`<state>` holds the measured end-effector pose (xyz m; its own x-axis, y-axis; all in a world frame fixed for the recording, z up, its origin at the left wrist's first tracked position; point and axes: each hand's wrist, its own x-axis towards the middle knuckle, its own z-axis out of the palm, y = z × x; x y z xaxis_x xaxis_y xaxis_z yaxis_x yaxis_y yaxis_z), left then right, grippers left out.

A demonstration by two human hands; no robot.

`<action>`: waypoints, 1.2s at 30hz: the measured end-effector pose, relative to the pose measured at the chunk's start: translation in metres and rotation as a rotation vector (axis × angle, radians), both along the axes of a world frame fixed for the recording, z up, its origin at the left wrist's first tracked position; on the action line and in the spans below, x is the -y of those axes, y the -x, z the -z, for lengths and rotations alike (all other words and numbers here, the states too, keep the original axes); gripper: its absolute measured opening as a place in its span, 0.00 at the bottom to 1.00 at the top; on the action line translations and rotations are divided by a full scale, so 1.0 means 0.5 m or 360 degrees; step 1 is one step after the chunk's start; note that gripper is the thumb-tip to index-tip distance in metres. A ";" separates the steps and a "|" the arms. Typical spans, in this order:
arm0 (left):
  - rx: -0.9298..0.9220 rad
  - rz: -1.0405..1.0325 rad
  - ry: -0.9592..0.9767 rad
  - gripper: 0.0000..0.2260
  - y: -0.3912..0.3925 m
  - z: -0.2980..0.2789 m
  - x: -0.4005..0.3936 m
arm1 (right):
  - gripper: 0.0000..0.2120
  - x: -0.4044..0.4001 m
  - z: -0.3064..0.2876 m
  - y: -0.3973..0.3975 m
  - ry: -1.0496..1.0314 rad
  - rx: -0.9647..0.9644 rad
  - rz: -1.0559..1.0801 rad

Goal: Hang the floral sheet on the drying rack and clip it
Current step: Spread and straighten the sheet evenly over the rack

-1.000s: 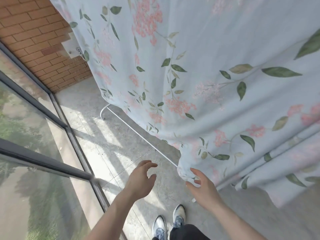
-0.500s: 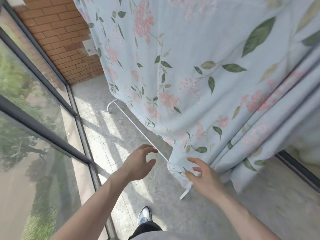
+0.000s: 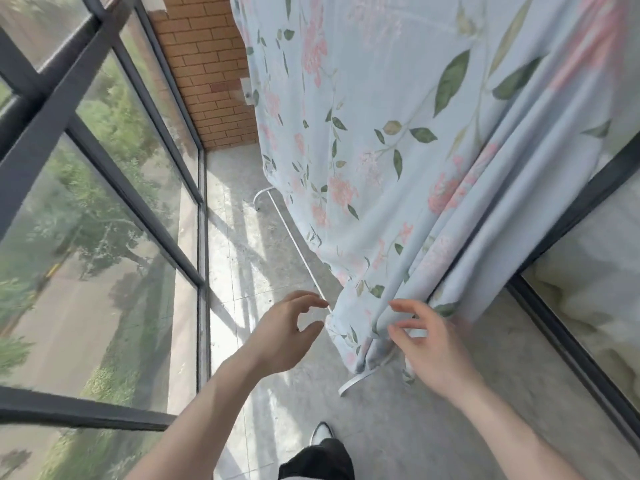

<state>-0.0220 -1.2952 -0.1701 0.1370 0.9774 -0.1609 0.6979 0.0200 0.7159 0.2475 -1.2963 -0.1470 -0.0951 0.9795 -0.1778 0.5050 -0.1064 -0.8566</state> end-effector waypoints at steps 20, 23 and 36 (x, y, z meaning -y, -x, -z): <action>0.0139 -0.0115 -0.0260 0.12 -0.087 -0.145 -0.111 | 0.11 -0.114 -0.161 -0.087 -0.1121 -0.0326 0.0332; 0.0176 -0.0281 -0.0265 0.11 -0.100 -0.158 -0.098 | 0.17 -0.146 -0.153 -0.126 -0.1168 -0.0353 0.0409; 0.0242 -0.0737 -0.0420 0.12 -0.399 -0.228 -0.080 | 0.08 -0.218 -0.179 -0.290 -0.1172 -0.0485 -0.0224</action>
